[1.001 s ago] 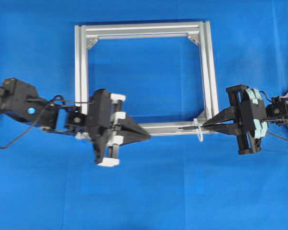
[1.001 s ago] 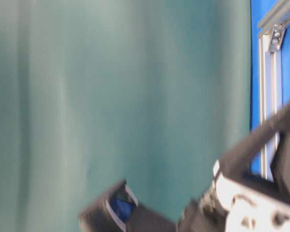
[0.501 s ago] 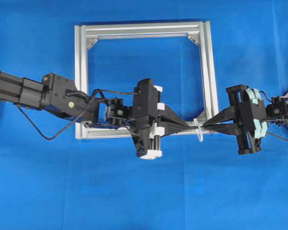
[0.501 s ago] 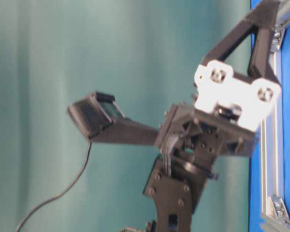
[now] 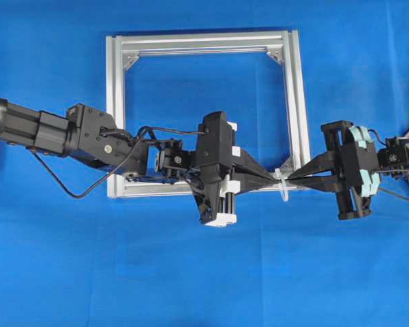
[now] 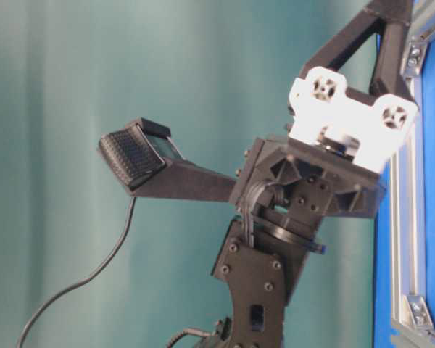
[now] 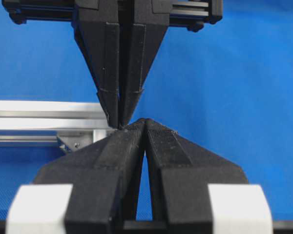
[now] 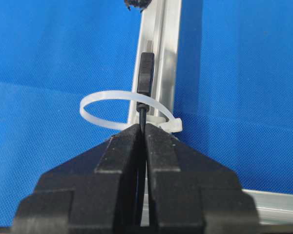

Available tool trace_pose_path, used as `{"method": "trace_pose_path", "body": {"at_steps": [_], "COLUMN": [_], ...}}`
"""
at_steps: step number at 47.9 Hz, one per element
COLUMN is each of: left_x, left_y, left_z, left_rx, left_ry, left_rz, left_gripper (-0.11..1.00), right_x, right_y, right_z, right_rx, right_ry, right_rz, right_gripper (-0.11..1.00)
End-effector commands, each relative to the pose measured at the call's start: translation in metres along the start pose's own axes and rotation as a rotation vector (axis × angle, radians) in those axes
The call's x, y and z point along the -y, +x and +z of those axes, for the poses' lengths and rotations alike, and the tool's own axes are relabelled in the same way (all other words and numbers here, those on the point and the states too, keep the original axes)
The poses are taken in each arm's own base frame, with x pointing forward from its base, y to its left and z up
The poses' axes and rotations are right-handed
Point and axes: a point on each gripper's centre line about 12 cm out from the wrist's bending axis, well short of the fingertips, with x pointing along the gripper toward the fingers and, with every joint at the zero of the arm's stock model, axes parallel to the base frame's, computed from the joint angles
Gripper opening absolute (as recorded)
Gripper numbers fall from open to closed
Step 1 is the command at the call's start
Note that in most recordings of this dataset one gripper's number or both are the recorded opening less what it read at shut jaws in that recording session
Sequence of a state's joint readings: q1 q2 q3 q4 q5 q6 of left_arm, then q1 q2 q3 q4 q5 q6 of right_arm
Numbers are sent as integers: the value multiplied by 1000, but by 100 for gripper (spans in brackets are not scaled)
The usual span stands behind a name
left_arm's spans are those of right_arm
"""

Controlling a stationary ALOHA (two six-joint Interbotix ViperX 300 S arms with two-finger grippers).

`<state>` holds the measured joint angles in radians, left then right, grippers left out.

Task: Insert the wire through the string loop located on the right side.
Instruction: 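Move the left gripper right to the plug emerging from the loop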

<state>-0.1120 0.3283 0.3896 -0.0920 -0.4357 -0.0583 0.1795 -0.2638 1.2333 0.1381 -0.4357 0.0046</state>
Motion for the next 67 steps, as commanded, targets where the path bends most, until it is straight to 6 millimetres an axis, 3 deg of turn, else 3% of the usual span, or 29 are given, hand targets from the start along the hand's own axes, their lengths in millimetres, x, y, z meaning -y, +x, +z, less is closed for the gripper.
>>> {"method": "trace_pose_path", "body": {"at_steps": [1,4,7,17,21,40,67], "left_x": [2,2,2,3,3,-3,-3], "left_y": [-1,-1,-1,0,1,29,27], "left_z": [16,16,16,16,13,-32,-33], "left_rx": [40,40,41,33,22,-64,-68], "left_ry": [1,1,1,0,0,0,-6], "left_rz": [-5,-5,-5,-8,-7,7,8], "left_gripper": [1,3,13,75,89,87,87], "right_x": [-1,-1,-1,-1,-1,-1,-1], "right_y": [2,1,1,1,1,1,1], "right_z": [9,9,9,9,9,9,9], "right_rx": [30,32,32,30,31,30,29], "right_ry": [4,4,3,4,5,3,3], "right_rz": [2,3,3,3,1,3,3], "right_gripper": [-3,-3,-3,-3,-3,-3,-3]}}
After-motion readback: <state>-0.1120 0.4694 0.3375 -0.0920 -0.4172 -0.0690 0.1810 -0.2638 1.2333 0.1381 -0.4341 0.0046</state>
